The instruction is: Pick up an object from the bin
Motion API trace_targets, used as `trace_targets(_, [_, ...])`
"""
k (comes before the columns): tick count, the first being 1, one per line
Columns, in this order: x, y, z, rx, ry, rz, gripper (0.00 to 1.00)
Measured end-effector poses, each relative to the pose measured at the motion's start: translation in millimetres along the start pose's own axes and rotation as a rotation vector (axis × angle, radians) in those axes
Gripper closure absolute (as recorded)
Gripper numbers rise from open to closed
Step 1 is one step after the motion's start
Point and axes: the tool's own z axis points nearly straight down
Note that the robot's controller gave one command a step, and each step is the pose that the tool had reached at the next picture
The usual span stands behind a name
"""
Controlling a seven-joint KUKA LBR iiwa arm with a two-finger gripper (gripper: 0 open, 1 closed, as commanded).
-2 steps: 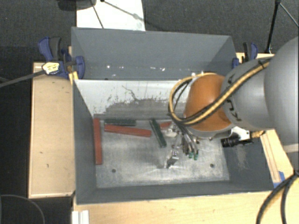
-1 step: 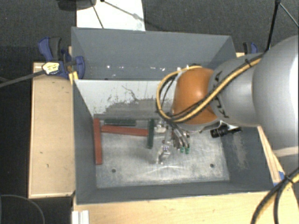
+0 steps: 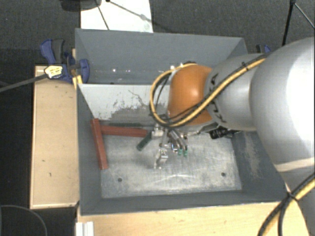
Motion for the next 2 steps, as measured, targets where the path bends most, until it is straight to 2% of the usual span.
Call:
trace_targets(1, [-24.9, 5.0, 13.7, 0.001, 0.014, 0.027, 0.00])
trace_targets(2, [-27.9, 10.2, 13.6, 0.005, 0.009, 0.014, 0.00])
